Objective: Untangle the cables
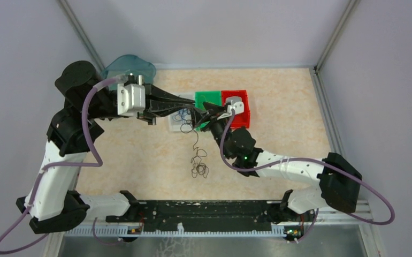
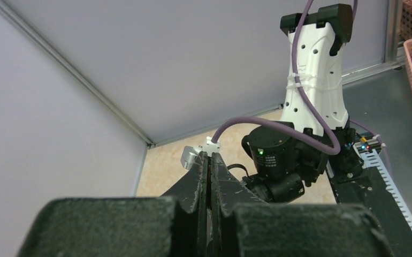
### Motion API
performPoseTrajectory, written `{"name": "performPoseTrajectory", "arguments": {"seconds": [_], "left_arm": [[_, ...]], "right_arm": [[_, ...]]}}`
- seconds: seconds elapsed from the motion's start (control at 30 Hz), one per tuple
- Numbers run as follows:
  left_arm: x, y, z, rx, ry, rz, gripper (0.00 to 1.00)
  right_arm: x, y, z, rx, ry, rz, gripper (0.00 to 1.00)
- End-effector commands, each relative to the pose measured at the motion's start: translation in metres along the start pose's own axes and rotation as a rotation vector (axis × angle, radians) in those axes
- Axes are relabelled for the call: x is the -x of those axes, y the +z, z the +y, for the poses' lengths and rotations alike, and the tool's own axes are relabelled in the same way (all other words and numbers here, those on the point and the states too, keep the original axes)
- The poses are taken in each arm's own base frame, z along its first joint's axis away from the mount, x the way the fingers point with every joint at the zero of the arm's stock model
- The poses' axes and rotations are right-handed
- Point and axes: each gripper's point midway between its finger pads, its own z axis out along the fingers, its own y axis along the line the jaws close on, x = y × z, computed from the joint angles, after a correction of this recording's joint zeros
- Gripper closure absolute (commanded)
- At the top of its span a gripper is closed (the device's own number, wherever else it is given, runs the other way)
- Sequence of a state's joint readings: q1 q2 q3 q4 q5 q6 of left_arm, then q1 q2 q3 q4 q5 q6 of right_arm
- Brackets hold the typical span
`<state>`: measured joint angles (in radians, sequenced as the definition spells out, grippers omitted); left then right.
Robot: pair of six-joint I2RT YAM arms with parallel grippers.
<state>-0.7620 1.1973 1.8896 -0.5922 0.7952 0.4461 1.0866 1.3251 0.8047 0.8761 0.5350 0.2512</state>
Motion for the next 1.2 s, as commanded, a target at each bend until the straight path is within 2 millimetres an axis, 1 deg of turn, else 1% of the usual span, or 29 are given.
{"name": "performPoseTrajectory", "arguments": {"seconds": [0.0,0.1,0.17,0.2,0.27,0.37,0.57,0.7,0.8,0.9,0.97,1.0,1.07,1.17], "left_arm": [[0.035,-0.008,-0.011,-0.041,-0.017,-0.078,0.96],[0.047,-0.010,-0.010,-0.044,-0.019,-0.093,0.96],[0.053,-0.012,-0.009,-0.040,-0.009,-0.103,0.96],[0.055,-0.013,-0.008,-0.037,-0.003,-0.105,0.96],[0.060,-0.015,-0.007,-0.026,0.016,-0.110,0.96],[0.065,-0.016,-0.004,-0.014,0.040,-0.119,0.96],[0.072,-0.018,0.001,0.009,0.086,-0.130,0.96],[0.073,-0.017,0.009,0.039,0.128,-0.129,0.96],[0.074,-0.017,0.017,0.073,0.168,-0.132,0.98],[0.071,-0.017,0.027,0.125,0.222,-0.129,0.98],[0.064,-0.016,0.030,0.141,0.244,-0.122,0.99],[0.060,-0.014,0.031,0.139,0.246,-0.116,0.99],[0.055,-0.010,0.031,0.129,0.237,-0.108,0.99],[0.051,-0.007,0.031,0.117,0.236,-0.104,0.99]], "right_arm": [[0.012,-0.007,-0.031,-0.161,0.009,-0.085,0.40],[0.011,-0.022,-0.055,-0.232,0.011,-0.105,0.40],[0.003,-0.033,-0.072,-0.270,0.006,-0.090,0.40],[-0.004,-0.041,-0.082,-0.287,-0.001,-0.074,0.41],[-0.011,-0.054,-0.099,-0.318,-0.002,-0.059,0.41],[-0.019,-0.071,-0.119,-0.355,0.010,-0.040,0.41],[-0.029,-0.100,-0.145,-0.381,0.038,-0.017,0.41],[-0.041,-0.118,-0.158,-0.386,0.072,0.008,0.41],[-0.049,-0.130,-0.165,-0.394,0.066,0.033,0.40],[-0.053,-0.135,-0.165,-0.369,0.064,0.045,0.36],[-0.053,-0.135,-0.159,-0.327,0.070,0.051,0.35],[-0.052,-0.134,-0.152,-0.286,0.074,0.053,0.34],[-0.047,-0.129,-0.131,-0.170,0.068,0.049,0.34],[-0.038,-0.121,-0.086,0.049,0.083,0.064,0.32]]}}
